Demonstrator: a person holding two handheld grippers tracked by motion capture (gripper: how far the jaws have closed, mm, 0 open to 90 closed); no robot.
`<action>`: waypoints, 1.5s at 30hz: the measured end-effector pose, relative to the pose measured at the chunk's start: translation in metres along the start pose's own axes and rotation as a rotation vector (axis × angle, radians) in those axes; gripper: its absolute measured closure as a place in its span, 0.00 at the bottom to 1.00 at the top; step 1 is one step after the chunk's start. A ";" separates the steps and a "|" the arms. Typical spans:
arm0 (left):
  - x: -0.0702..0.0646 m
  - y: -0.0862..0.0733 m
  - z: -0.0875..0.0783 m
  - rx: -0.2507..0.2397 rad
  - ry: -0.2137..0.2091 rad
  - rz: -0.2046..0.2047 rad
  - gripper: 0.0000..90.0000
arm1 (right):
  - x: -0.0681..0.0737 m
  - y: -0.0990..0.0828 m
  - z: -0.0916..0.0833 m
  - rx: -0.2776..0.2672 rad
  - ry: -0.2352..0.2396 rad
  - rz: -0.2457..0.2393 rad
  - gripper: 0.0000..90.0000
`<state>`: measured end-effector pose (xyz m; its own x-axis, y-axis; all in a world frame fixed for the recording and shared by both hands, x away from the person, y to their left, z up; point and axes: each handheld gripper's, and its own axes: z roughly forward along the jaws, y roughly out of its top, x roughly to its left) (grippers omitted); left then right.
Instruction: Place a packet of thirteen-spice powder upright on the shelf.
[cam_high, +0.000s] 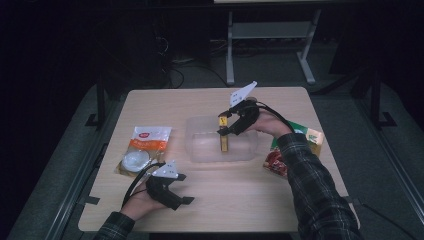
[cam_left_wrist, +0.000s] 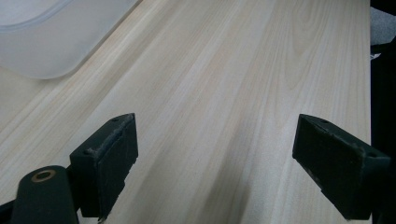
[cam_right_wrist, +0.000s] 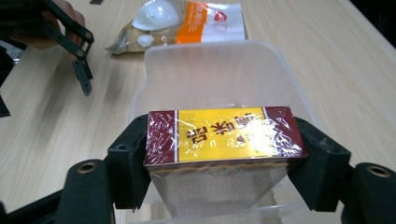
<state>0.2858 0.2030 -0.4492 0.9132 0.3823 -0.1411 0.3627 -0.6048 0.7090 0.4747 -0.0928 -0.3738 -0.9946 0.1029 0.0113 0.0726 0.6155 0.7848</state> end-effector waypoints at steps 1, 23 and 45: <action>0.000 0.000 0.000 0.000 -0.002 0.001 0.16 | 0.000 -0.001 0.001 0.008 0.002 0.006 0.34; 0.004 -0.001 0.001 0.021 0.004 -0.001 0.16 | 0.016 -0.005 -0.027 -0.070 -0.087 0.139 0.18; 0.003 -0.001 -0.001 0.005 0.025 -0.023 0.16 | 0.089 -0.024 -0.053 0.001 -0.275 0.199 0.17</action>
<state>0.2883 0.2053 -0.4492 0.8996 0.4135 -0.1402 0.3847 -0.5989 0.7023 0.3802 -0.1395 -0.3585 -0.9038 0.4279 -0.0040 0.2632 0.5633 0.7832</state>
